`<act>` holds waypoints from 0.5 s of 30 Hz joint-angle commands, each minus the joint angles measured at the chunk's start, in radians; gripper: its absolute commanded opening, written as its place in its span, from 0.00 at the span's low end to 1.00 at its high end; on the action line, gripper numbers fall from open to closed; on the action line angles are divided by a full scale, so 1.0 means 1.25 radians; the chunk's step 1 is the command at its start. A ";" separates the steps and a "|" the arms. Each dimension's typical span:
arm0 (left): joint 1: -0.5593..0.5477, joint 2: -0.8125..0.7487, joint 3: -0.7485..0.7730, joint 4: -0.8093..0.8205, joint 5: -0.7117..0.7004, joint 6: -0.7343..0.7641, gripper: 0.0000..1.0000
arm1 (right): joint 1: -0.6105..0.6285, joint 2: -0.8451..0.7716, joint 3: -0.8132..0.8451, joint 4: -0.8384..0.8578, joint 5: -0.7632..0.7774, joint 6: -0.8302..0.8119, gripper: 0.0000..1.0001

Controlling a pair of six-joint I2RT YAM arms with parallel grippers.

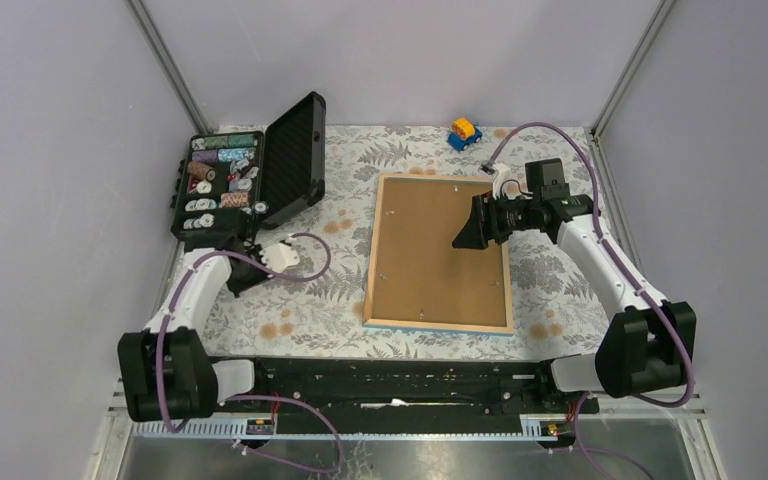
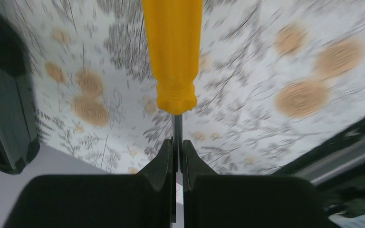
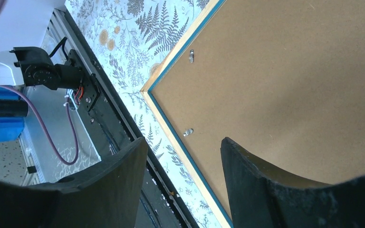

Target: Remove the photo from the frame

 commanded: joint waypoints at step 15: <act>0.158 0.235 -0.027 0.300 -0.049 0.283 0.24 | 0.000 -0.079 -0.024 -0.048 0.047 -0.054 0.65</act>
